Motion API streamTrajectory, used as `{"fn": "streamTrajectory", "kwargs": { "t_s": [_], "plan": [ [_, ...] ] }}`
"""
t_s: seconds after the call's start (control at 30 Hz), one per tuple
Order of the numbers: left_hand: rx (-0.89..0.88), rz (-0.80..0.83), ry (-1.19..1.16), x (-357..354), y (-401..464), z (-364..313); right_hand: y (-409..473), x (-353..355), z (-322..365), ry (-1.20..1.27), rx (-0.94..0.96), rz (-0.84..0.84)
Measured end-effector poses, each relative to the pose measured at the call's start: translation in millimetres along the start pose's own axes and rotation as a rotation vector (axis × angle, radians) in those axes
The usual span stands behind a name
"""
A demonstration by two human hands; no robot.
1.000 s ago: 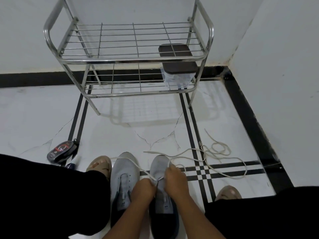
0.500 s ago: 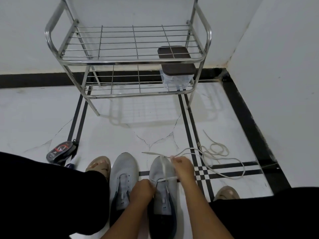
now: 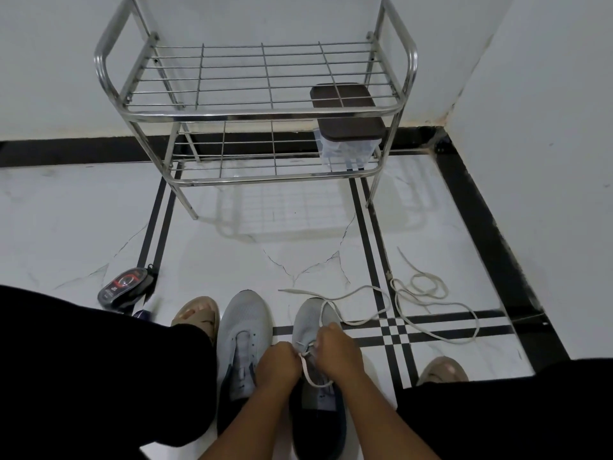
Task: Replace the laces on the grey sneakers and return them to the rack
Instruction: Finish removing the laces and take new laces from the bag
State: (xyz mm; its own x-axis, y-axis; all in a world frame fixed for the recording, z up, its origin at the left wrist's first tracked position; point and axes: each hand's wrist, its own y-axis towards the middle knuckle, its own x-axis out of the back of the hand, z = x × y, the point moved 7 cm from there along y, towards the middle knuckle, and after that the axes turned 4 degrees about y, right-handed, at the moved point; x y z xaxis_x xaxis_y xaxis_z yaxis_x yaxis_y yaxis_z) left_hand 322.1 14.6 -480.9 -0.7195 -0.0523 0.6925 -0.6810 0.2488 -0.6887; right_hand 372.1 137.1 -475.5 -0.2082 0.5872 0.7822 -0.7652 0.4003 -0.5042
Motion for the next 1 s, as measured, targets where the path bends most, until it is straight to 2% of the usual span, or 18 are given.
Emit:
{"fn": "streamTrajectory", "kwargs": {
  "t_s": [0.1, 0.17, 0.23, 0.37, 0.4, 0.47, 0.53, 0.6, 0.73, 1.0],
  "plan": [
    [0.005, -0.026, 0.000, 3.2, -0.9, -2.2, -6.1, 0.3, -13.7, 0.301, -0.189, 0.004],
    [-0.010, -0.041, 0.018, 3.9, -1.8, -5.2, -7.3, -5.2, -21.8, 0.387, -0.260, 0.005],
    [-0.025, -0.065, 0.030, 4.4, -2.3, -7.9, -10.0, -4.9, -24.1, 0.537, -0.339, 0.083],
    [-0.069, -0.090, 0.065, 7.3, -4.7, -16.5, -13.6, 0.2, -16.0, 0.402, -0.283, 0.408],
    [-0.083, -0.099, 0.076, 7.9, -5.7, -19.6, -15.1, 0.3, -17.1, 0.470, -0.297, 0.406],
    [-0.104, -0.117, 0.105, 8.1, -9.1, -25.5, -15.5, 8.6, -21.0, 0.410, -0.261, 0.307],
    [-0.122, -0.140, 0.130, 8.5, -13.7, -30.2, -18.7, 19.7, -22.5, 0.250, -0.223, 0.287],
    [-0.134, -0.157, 0.145, 9.3, -15.3, -32.7, -20.0, 26.0, -20.0, 0.228, -0.181, 0.277],
    [-0.155, -0.169, 0.141, 14.7, -17.0, -34.3, -26.8, 33.3, -11.4, 0.189, -0.051, 0.313],
    [-0.189, -0.198, 0.124, 21.4, -17.5, -35.3, -40.0, 45.1, -4.4, 0.325, -0.042, 0.421]
  ]
}}
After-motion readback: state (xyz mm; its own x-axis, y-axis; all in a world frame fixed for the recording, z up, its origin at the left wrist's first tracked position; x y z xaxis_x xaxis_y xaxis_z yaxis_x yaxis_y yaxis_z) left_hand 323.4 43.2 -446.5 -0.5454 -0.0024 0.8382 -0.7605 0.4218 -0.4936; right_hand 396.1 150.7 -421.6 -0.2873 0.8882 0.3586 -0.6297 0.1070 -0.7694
